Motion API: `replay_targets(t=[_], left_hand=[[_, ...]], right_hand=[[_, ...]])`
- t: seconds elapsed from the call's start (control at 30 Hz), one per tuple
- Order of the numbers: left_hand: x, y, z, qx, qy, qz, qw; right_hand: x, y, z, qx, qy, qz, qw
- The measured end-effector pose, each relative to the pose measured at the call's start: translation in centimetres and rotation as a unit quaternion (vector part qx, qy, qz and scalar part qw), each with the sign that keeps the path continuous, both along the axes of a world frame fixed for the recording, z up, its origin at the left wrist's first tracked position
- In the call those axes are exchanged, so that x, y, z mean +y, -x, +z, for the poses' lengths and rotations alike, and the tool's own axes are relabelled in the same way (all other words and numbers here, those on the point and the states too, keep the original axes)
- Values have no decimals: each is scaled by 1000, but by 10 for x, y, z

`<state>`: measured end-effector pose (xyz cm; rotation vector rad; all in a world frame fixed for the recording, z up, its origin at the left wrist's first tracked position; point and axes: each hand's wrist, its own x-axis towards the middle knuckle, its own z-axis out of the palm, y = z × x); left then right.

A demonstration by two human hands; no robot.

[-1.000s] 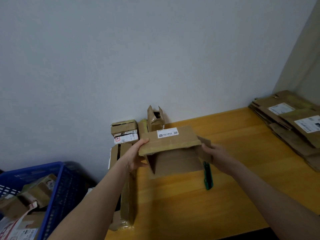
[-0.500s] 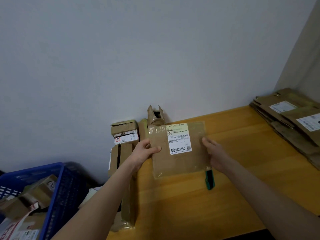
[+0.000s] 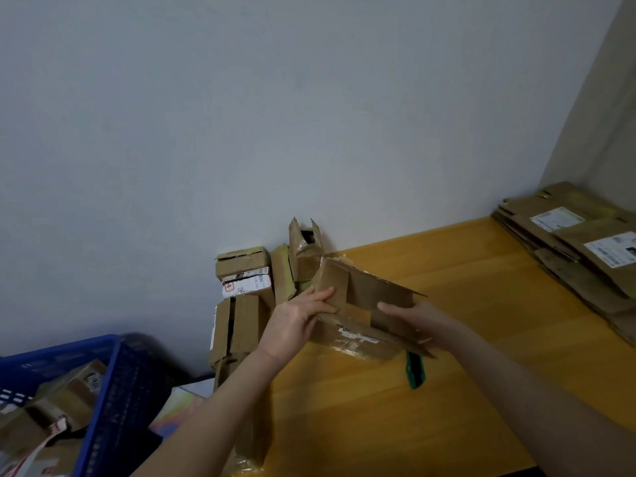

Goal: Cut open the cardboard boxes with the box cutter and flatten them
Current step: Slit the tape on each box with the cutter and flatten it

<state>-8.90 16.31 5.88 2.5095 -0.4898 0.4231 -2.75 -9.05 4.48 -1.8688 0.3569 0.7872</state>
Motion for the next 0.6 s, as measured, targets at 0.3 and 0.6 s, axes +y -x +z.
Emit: replay_targets(t=[0.3, 0.6], left_hand=[[2, 0, 22, 339, 298, 52, 891], [4, -15, -10, 427, 288, 253, 819]], right_hand=[[13, 1, -3, -136, 68, -88, 984], [25, 19, 0, -236, -15, -66, 969]])
